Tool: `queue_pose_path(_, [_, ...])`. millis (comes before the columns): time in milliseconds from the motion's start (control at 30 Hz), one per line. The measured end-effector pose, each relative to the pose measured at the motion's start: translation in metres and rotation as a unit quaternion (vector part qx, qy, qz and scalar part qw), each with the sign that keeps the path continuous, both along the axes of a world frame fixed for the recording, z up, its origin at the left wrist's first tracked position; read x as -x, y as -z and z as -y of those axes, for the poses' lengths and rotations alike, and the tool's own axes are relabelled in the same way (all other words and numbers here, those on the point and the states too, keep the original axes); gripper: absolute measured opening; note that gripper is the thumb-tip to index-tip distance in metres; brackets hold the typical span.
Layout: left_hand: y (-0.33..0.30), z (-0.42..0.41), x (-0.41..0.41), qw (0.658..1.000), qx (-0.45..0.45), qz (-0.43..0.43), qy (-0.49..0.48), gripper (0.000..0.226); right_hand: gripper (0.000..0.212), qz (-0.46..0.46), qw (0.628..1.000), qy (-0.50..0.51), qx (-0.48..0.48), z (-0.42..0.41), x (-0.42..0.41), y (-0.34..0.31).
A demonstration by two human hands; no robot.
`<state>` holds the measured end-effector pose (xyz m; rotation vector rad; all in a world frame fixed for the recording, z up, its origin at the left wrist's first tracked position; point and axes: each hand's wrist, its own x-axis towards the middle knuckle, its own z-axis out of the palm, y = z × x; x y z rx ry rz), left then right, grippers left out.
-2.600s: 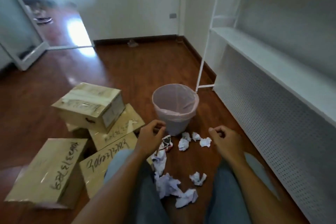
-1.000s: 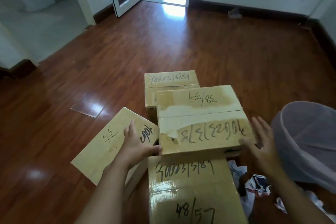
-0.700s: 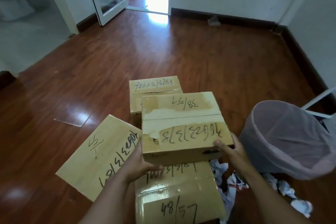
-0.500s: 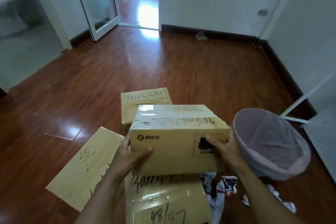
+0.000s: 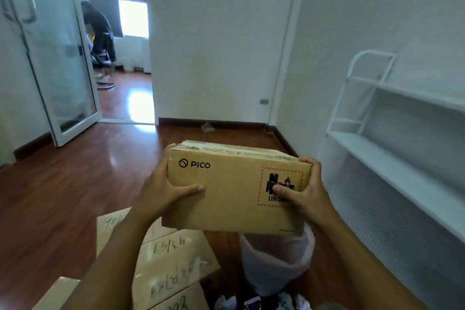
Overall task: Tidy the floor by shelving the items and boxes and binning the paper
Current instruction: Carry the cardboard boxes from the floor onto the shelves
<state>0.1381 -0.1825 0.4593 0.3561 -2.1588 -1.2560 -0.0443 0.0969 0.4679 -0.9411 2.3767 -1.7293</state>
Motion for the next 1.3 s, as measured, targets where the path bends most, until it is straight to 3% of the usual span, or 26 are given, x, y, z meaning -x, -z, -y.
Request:
queue_pose_path(233, [-0.103,-0.084,0.058,0.992,0.042,-0.08,0.086,0.081,0.084,-0.092,0.988,0.12,0.015,-0.119,-0.009,-0.109])
queue_pose_path(667, [-0.225,-0.225,0.095,0.949,0.052,-0.208,0.232,0.098,0.08,-0.212,0.941,0.262,0.035,-0.279,-0.08,-0.242])
queue_pose_path(767, [-0.253,-0.252,0.098,0.936,0.028,-0.238,0.256,0.087,0.08,-0.243,0.924,0.291,0.042,-0.307,-0.105,-0.266])
queue_pose_path(1000, [-0.296,-0.342,0.116,0.89,-0.001,-0.275,0.363,0.073,0.08,-0.297,0.871,0.388,0.052,-0.382,-0.159,-0.29])
queue_pose_path(1300, [-0.269,-0.484,0.161,0.844,-0.007,-0.254,0.473,0.074,0.082,-0.299,0.8,0.519,0.005,-0.482,-0.202,-0.259])
